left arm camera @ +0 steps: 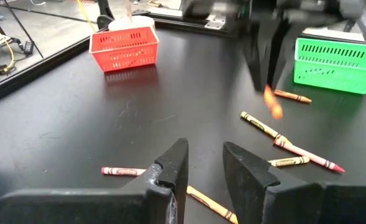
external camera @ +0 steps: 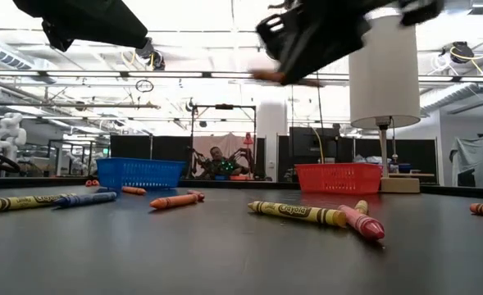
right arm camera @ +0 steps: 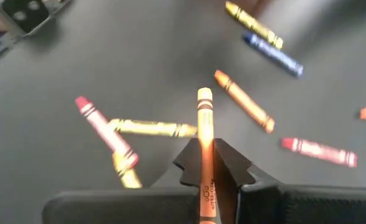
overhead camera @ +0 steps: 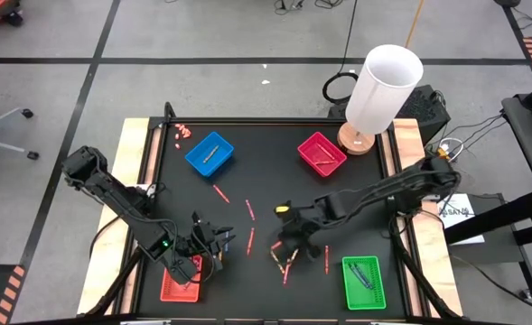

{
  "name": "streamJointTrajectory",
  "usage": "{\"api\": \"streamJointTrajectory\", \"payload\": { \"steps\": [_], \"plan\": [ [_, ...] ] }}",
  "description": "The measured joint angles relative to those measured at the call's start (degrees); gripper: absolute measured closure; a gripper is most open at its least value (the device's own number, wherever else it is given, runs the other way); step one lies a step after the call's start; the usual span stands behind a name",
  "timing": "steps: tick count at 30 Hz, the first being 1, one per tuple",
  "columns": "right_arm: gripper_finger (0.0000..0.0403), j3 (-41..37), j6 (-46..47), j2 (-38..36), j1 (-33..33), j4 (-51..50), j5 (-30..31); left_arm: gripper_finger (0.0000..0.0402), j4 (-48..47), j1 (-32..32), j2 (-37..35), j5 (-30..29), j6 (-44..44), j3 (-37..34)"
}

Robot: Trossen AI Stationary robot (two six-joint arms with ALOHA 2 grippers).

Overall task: Sort crayons
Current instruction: Put the orange crayon into the red bin

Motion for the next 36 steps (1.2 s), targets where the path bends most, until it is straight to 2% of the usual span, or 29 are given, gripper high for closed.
{"api": "streamJointTrajectory", "payload": {
  "steps": [3,7,11,16,19,27,32,36],
  "plan": [
    [0.0401,-0.1,3.0,-3.7,1.4,-7.0,0.3,0.0301,0.0,0.0,0.0,0.2,0.0,0.0],
    [0.0401,-4.3,6.0,-8.7,4.1,-9.1,0.2,0.0301,0.0,0.0,0.0,1.0,0.0,0.0],
    [0.0401,-12.5,10.0,-13.9,6.7,-0.1,2.2,0.0301,0.1,0.0,0.0,1.0,0.0,0.0],
    [0.0401,-22.8,15.7,-17.3,9.0,15.5,10.5,0.0301,0.2,0.0,0.0,1.0,0.0,0.0],
    [0.0401,-26.7,18.1,-17.7,9.8,21.3,15.5,0.0301,0.4,0.0,0.0,1.0,0.0,0.0],
    [0.0401,-28.4,24.8,-17.7,9.9,26.0,23.9,0.0301,0.4,0.6,0.0,1.0,0.0,0.0],
    [0.0401,-28.4,27.0,-17.7,9.9,29.4,27.2,0.0301,0.3,1.0,0.0,1.0,0.0,0.0],
    [0.0401,-28.4,27.6,-17.7,9.5,31.7,27.4,0.0301,0.3,1.0,0.0,1.0,0.0,0.0]
  ]
}}
